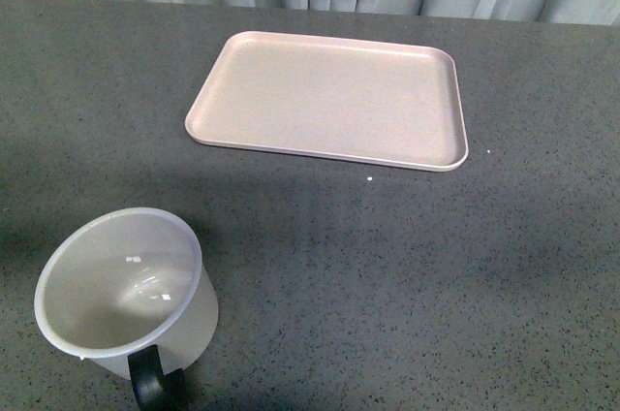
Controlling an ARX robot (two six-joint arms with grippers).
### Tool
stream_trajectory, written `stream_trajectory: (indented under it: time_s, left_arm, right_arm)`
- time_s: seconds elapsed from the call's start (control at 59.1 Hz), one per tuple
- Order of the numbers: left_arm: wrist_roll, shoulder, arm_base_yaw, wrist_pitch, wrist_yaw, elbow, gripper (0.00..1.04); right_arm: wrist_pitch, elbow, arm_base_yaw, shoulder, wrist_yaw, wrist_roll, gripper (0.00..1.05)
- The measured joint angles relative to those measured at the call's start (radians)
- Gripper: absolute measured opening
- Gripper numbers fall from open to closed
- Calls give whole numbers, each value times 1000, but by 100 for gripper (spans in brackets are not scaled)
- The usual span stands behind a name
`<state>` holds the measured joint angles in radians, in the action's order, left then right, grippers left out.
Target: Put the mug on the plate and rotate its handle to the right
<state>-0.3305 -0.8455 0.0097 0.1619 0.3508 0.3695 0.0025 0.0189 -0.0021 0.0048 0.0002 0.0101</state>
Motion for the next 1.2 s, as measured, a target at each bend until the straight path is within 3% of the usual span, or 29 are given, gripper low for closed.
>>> stream_trajectory:
  time_s: [0.44,1.201]
  left_arm:
    - [-62,-345,-155,-117,-43,58,95]
    - [-93,-729,-224,-160,-109,238,95]
  right_arm:
    - [0,0,0,0,0,0,96]
    - [0,0,0,0,0,0,96]
